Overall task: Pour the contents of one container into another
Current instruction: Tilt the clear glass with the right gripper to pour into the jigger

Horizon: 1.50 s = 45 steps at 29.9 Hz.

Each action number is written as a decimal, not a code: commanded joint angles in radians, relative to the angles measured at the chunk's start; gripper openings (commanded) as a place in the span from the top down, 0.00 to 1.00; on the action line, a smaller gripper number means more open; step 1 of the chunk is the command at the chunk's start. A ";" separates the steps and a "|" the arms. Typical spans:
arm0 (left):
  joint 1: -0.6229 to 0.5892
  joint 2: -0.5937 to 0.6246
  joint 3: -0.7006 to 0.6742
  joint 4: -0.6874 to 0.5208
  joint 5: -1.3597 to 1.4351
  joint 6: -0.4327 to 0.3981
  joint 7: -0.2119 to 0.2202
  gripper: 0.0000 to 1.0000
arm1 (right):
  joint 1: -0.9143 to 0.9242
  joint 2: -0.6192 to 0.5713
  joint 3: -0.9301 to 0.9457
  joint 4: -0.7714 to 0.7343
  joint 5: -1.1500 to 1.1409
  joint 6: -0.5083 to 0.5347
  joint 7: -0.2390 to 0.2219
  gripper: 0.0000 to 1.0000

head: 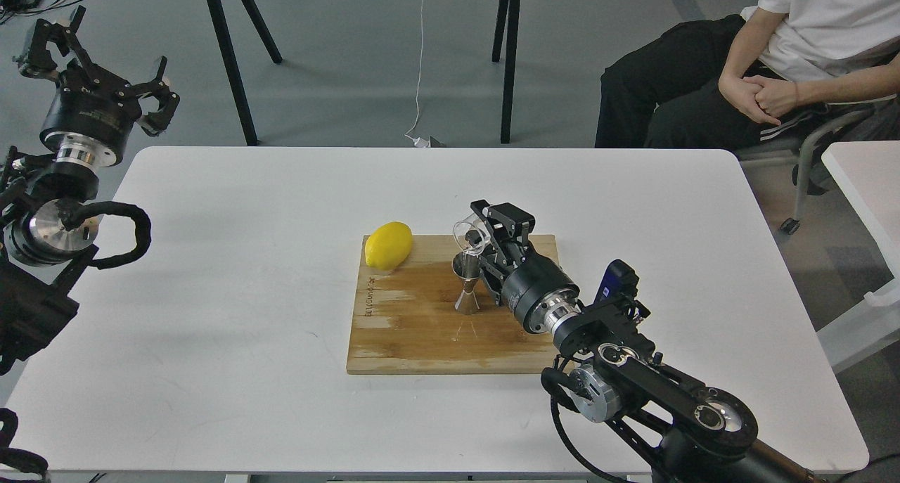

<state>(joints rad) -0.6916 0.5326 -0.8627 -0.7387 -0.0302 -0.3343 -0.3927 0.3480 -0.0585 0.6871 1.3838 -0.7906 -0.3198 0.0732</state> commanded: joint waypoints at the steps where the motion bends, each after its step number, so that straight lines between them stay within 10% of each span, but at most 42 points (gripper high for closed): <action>1: 0.001 0.001 -0.001 -0.001 0.000 0.000 0.000 0.00 | 0.000 -0.004 -0.004 0.000 -0.007 -0.001 0.004 0.71; 45: 0.001 0.000 -0.001 -0.001 0.000 -0.002 0.000 0.00 | 0.043 -0.020 -0.077 -0.084 -0.177 -0.021 0.037 0.71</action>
<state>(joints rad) -0.6901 0.5337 -0.8637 -0.7389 -0.0302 -0.3355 -0.3927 0.3850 -0.0774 0.6239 1.3081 -0.9668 -0.3406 0.0989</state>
